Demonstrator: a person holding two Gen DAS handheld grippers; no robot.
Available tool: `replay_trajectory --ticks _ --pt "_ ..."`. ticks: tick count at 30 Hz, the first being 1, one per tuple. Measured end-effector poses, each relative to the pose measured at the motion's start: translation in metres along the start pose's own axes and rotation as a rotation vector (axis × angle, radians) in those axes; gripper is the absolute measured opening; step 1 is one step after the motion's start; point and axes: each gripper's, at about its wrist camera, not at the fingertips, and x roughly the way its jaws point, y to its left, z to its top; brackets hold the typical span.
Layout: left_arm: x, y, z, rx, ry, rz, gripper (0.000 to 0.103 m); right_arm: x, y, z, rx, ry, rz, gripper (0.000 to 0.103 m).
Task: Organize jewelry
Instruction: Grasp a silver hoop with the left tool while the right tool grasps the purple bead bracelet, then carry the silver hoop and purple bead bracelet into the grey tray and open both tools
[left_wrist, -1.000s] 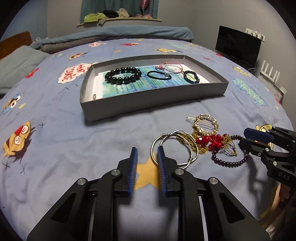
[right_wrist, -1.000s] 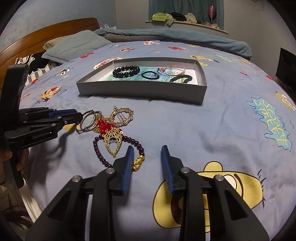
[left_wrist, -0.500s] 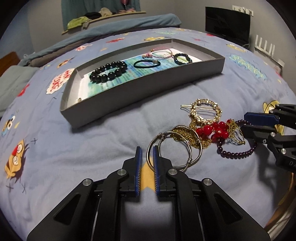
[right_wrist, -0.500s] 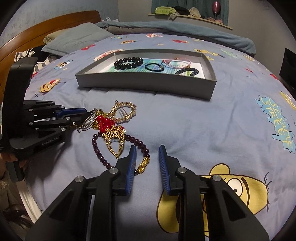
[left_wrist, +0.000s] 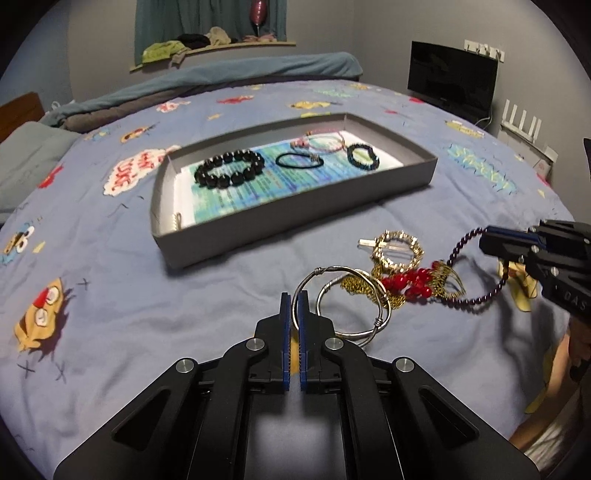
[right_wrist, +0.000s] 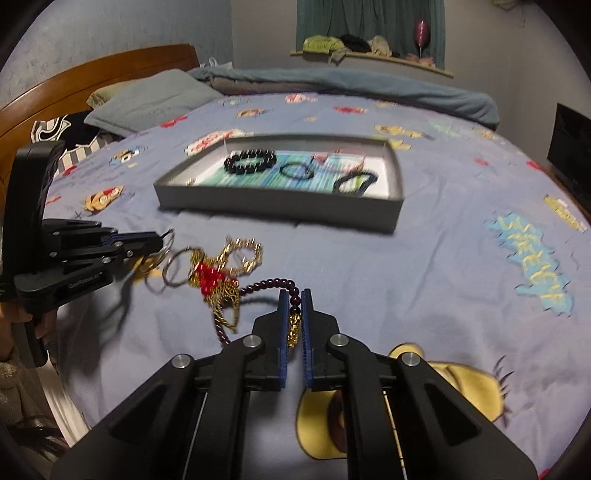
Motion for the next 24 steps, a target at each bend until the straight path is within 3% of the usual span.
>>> replay_trajectory --ticks 11,24 --pt "-0.022 0.013 0.021 -0.009 -0.047 0.037 0.004 -0.021 -0.013 0.03 -0.018 -0.085 -0.05 0.006" --pt "-0.011 0.028 0.067 0.004 -0.063 0.056 0.004 -0.024 -0.023 0.087 -0.051 -0.175 -0.085 0.006"
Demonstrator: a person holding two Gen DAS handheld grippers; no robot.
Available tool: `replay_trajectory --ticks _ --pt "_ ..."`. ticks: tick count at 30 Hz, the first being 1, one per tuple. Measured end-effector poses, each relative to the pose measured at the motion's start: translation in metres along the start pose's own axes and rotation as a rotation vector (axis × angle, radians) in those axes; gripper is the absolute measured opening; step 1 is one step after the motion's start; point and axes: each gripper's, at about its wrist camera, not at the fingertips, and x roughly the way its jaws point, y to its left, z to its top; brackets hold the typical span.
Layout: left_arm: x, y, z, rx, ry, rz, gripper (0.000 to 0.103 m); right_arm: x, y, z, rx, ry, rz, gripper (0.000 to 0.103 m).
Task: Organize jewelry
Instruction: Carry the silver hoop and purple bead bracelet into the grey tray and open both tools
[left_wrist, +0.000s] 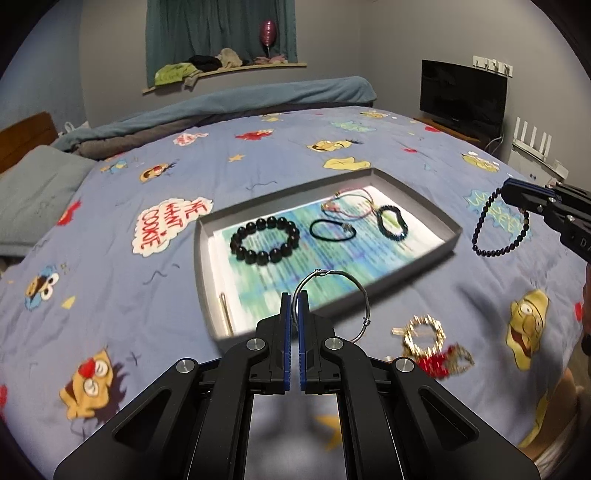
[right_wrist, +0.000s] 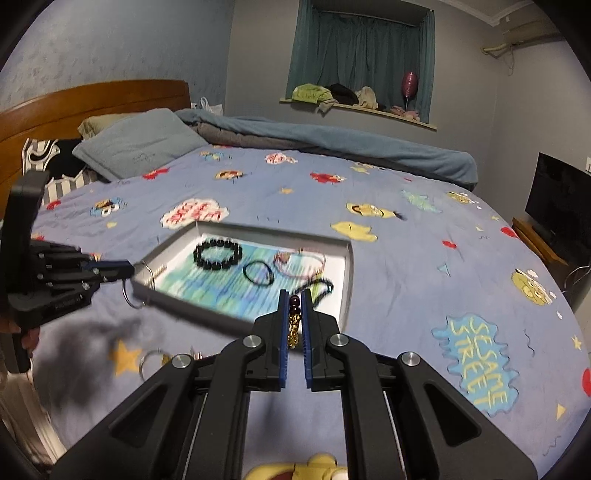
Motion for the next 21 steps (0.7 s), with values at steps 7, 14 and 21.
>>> replay_trajectory --ticks 7,14,21 --pt "0.034 0.007 0.021 -0.017 0.033 0.005 0.004 0.031 0.004 0.024 0.018 -0.014 0.021 0.006" --pt "0.066 0.019 0.024 -0.047 0.084 0.028 0.004 0.068 0.027 0.032 0.002 0.004 0.057 0.006" --pt "0.091 0.03 0.016 -0.089 0.142 0.023 0.004 0.107 0.037 0.02 0.011 0.066 0.08 0.006"
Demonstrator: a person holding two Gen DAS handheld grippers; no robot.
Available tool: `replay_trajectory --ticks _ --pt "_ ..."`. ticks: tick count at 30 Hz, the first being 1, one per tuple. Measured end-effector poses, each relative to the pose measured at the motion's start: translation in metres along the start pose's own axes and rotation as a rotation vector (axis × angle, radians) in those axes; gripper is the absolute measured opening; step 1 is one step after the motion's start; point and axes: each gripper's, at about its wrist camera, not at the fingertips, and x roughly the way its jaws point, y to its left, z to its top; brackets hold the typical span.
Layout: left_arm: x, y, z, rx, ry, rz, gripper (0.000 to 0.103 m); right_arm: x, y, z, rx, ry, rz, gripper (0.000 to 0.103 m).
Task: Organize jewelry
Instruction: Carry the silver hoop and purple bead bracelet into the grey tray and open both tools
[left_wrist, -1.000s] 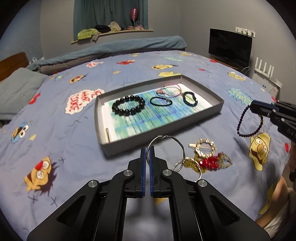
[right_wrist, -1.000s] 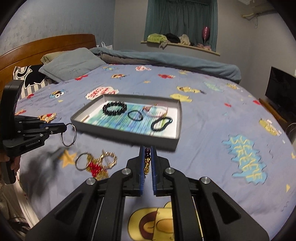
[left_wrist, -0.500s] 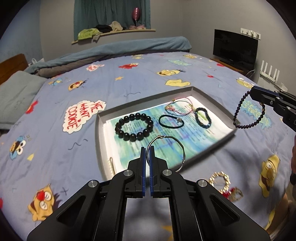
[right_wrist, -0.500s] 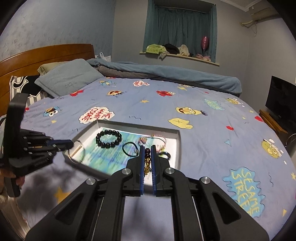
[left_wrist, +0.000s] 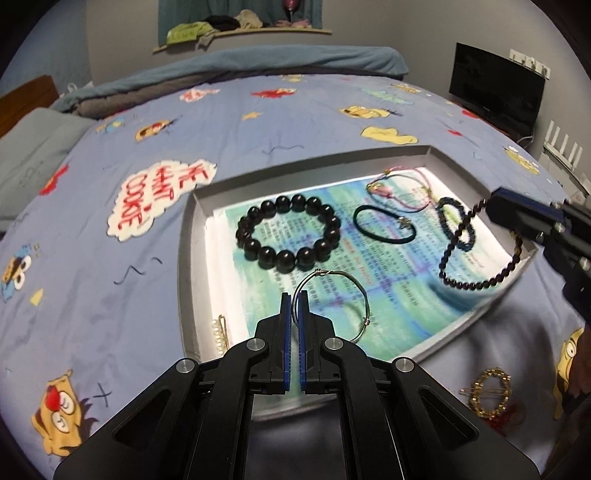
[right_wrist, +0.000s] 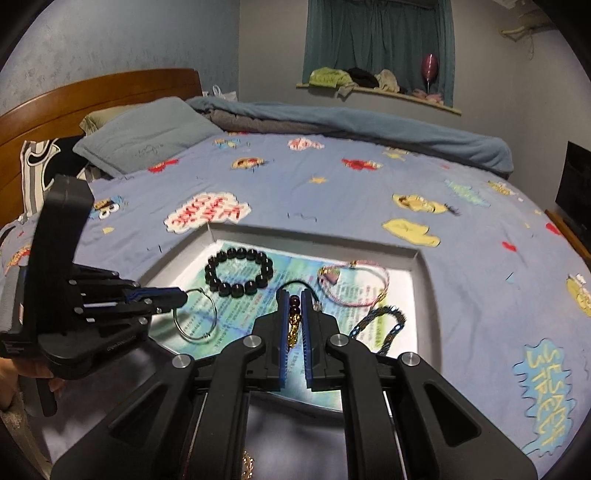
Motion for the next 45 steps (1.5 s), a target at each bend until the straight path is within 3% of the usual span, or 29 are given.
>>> replay_trajectory --ticks 15,36,45 --pt "0.017 0.0 0.001 0.016 0.015 0.015 0.004 0.048 -0.021 -0.027 0.072 0.163 -0.031 0.006" --pt "0.027 -0.005 0.005 0.039 0.019 0.053 0.004 0.052 -0.019 -0.027 0.055 0.178 -0.034 0.007" --pt "0.018 -0.001 0.006 0.011 -0.018 0.057 0.006 0.045 -0.02 -0.025 0.059 0.165 -0.04 0.008"
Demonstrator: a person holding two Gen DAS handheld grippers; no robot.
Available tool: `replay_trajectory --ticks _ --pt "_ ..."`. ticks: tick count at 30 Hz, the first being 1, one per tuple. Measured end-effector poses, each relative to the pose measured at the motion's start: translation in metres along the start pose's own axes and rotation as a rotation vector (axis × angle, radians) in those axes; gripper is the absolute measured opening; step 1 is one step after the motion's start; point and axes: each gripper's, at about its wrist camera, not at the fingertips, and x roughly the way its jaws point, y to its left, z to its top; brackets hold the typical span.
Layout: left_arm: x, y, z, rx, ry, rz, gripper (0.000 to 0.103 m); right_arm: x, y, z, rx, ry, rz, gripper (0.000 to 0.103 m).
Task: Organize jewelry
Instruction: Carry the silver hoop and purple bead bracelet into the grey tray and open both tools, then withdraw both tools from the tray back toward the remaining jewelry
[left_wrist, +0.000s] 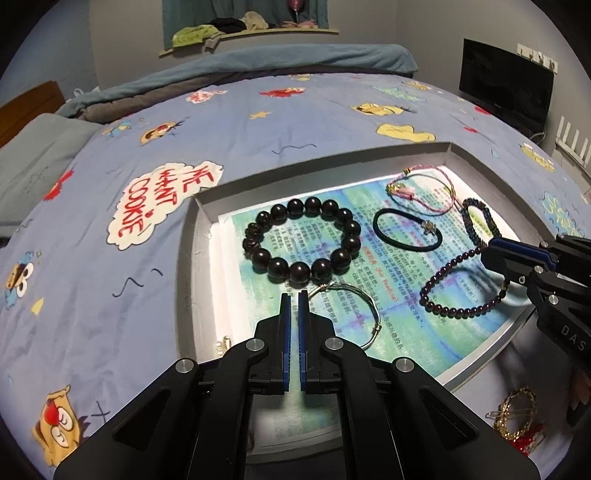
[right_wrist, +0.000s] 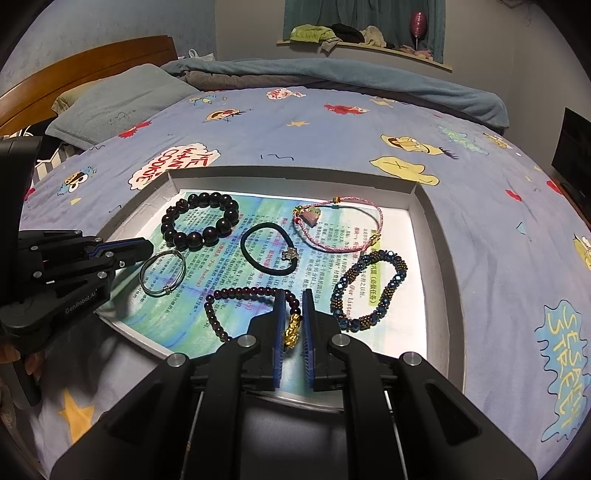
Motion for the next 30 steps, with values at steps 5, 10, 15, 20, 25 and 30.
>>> replay_trajectory --ticks 5,10,15,20,25,30 --pt "-0.012 0.004 0.001 -0.025 -0.04 0.002 0.022 -0.008 -0.002 0.001 0.01 -0.014 -0.004 0.018" --pt "-0.021 0.007 0.001 -0.04 -0.054 0.006 0.029 -0.019 -0.006 0.002 0.018 -0.035 -0.018 0.038" --pt "-0.037 0.01 -0.002 -0.05 -0.09 0.011 0.045 -0.034 -0.014 0.001 0.036 -0.057 -0.028 0.052" --pt "-0.055 0.017 -0.007 -0.057 -0.128 0.034 0.059 -0.049 -0.021 -0.004 0.053 -0.073 -0.043 0.07" --pt "-0.069 0.024 -0.011 -0.069 -0.153 0.039 0.071 -0.062 -0.029 -0.007 0.078 -0.09 -0.062 0.083" --pt "-0.081 0.029 -0.016 -0.083 -0.173 0.05 0.08 -0.073 -0.035 -0.008 0.093 -0.101 -0.082 0.092"
